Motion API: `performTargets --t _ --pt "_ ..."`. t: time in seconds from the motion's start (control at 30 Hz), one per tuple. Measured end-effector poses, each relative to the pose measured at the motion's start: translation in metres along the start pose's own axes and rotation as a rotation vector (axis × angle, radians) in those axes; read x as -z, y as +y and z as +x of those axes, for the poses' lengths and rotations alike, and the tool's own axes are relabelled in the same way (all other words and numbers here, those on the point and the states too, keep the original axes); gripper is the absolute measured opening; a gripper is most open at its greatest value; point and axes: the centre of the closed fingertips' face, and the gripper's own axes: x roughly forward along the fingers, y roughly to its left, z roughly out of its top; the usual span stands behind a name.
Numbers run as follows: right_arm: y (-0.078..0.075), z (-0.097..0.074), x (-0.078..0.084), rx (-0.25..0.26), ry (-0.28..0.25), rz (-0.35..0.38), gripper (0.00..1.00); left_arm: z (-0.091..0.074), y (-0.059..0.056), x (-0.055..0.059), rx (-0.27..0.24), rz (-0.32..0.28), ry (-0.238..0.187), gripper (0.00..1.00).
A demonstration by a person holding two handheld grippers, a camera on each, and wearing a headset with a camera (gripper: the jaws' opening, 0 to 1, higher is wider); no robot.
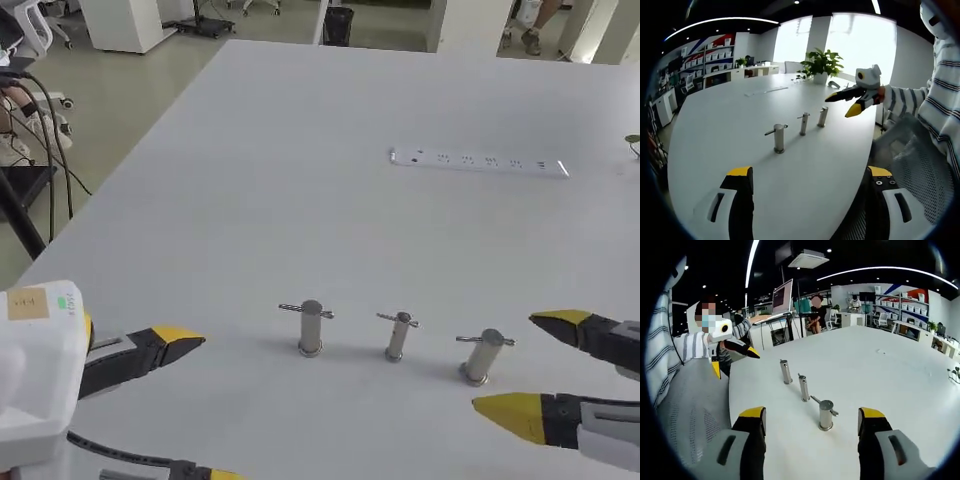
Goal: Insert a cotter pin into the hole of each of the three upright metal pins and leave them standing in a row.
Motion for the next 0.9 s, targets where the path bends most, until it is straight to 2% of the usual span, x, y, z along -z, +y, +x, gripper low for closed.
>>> performTargets --t 0.03,0.1,0.33,0.47,0.6,0.73,0.9 --pt "0.000 -0.003 0.001 0.021 -0.004 0.018 0.76 0.000 0.000 0.000 0.000 -0.001 -0.001 0.92" --pt "0.003 -0.006 0.003 0.031 -0.007 0.036 0.78 -0.001 0.000 0.000 0.001 -0.004 -0.004 0.92" --pt "0.009 -0.012 0.009 0.095 -0.016 0.121 0.80 -0.005 0.005 0.002 -0.010 -0.020 -0.009 0.93" --pt "0.014 -0.014 0.016 0.106 0.020 0.150 0.85 -0.007 0.005 0.008 -0.013 -0.019 0.004 0.93" --pt "0.016 -0.013 0.017 0.129 0.019 0.194 0.88 -0.008 0.005 0.010 -0.012 -0.026 0.005 0.94" --pt "0.020 -0.013 0.018 0.113 0.016 0.192 0.91 -0.008 0.006 0.009 -0.010 -0.031 -0.006 0.95" --pt "0.022 -0.015 0.023 0.120 0.049 0.180 0.97 -0.009 0.007 0.007 -0.010 -0.035 -0.014 0.95"
